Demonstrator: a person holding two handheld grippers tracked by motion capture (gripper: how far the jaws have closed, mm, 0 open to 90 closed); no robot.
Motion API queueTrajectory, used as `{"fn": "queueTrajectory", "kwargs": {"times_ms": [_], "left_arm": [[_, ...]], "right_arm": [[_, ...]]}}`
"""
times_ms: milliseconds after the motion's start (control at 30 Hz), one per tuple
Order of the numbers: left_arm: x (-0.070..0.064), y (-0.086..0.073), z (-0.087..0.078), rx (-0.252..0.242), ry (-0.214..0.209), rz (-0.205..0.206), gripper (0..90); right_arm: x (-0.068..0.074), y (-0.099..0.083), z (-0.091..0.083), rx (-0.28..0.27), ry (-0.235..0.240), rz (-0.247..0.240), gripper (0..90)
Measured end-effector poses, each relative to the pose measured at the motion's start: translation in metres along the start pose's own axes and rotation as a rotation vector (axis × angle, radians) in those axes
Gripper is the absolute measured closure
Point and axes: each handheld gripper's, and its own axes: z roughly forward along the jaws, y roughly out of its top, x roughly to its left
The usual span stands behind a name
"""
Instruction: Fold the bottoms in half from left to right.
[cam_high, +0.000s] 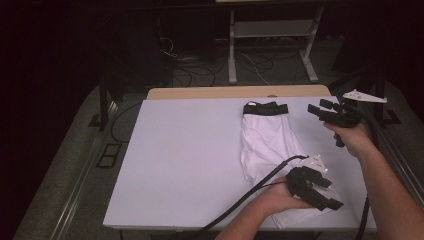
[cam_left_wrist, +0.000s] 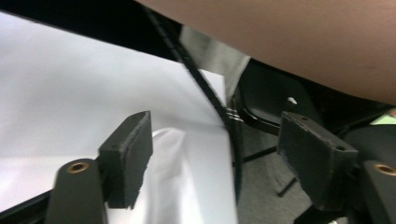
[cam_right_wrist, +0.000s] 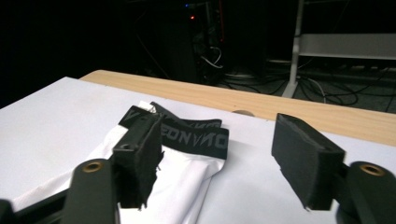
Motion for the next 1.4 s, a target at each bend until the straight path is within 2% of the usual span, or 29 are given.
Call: {"fn": "queueTrajectory", "kwargs": {"times_ms": [33,67,100,167,200,233,267,300,500,567,600,700,733,767,800,833,900,933,967,1000,1100,1167,1200,1233,1400], "left_arm": [[0.0,0.0,0.0,0.0,0.0,0.0,23.3],[0.002,-0.002,-0.006,-0.005,0.017,-0.004,23.3],[0.004,-0.004,-0.011,-0.013,0.018,-0.01,20.9],[0.005,-0.006,-0.019,-0.019,0.035,-0.023,17.3],[0.005,-0.006,-0.019,-0.019,0.035,-0.023,15.9],[0.008,-0.01,-0.031,-0.032,0.056,-0.041,13.2],[0.008,-0.01,-0.031,-0.032,0.056,-0.041,13.2],[0.009,-0.011,-0.038,-0.044,0.072,-0.044,13.2],[0.013,-0.021,-0.077,-0.098,0.132,-0.065,12.2],[0.013,-0.021,-0.077,-0.098,0.132,-0.065,12.1],[0.014,-0.029,-0.103,-0.105,0.18,-0.067,12.2],[0.014,-0.031,-0.11,-0.105,0.192,-0.069,12.2],[0.014,-0.031,-0.11,-0.105,0.192,-0.069,12.2],[0.012,-0.037,-0.123,-0.107,0.214,-0.07,12.2],[0.012,-0.037,-0.123,-0.107,0.214,-0.07,12.2],[0.012,-0.043,-0.135,-0.118,0.237,-0.08,12.2],[0.012,-0.045,-0.138,-0.125,0.242,-0.083,12.3],[0.012,-0.045,-0.138,-0.125,0.242,-0.083,12.3],[0.013,-0.049,-0.145,-0.148,0.252,-0.097,12.4],[0.013,-0.05,-0.146,-0.151,0.256,-0.097,12.4],[0.013,-0.051,-0.147,-0.155,0.257,-0.098,12.4],[0.013,-0.053,-0.149,-0.163,0.262,-0.102,12.4],[0.013,-0.053,-0.149,-0.163,0.262,-0.102,12.4],[0.013,-0.055,-0.153,-0.184,0.263,-0.106,12.4],[0.014,-0.056,-0.157,-0.205,0.267,-0.106,12.4]], "right_arm": [[0.001,0.0,0.0,0.004,0.004,0.0,30.8],[0.001,0.0,0.0,0.004,0.004,0.0,29.2],[0.001,-0.001,0.0,0.011,0.024,0.005,24.5],[0.003,-0.002,0.0,0.034,0.034,0.012,21.6],[0.003,-0.002,0.0,0.034,0.034,0.012,21.6],[0.006,-0.003,0.0,0.072,0.067,0.009,20.1],[0.006,-0.003,0.0,0.072,0.067,0.009,20.1],[0.007,-0.004,0.0,0.074,0.067,0.003,21.7],[0.02,-0.016,-0.004,0.099,0.119,-0.017,37.9],[0.023,-0.019,-0.003,0.11,0.127,-0.024,37.9],[0.034,-0.028,-0.003,0.13,0.168,-0.064,53.4],[0.038,-0.031,-0.003,0.143,0.18,-0.076,56.4],[0.043,-0.035,-0.002,0.164,0.201,-0.097,56.4],[0.043,-0.035,-0.002,0.164,0.201,-0.097,59.9],[0.043,-0.035,-0.002,0.164,0.201,-0.097,59.9],[0.061,-0.047,0.001,0.223,0.273,-0.152,74.7],[0.064,-0.049,0.003,0.237,0.287,-0.161,76.7],[0.068,-0.052,0.005,0.261,0.3,-0.179,76.7],[0.073,-0.056,0.009,0.298,0.311,-0.2,81.7],[0.074,-0.058,0.011,0.315,0.321,-0.2,83.2],[0.077,-0.062,0.014,0.353,0.326,-0.212,84.8],[0.077,-0.062,0.014,0.353,0.326,-0.212,86.1],[0.08,-0.068,0.017,0.396,0.324,-0.229,86.1],[0.08,-0.073,0.018,0.421,0.326,-0.238,88.2],[0.077,-0.082,0.017,0.457,0.319,-0.229,88.3]]}}
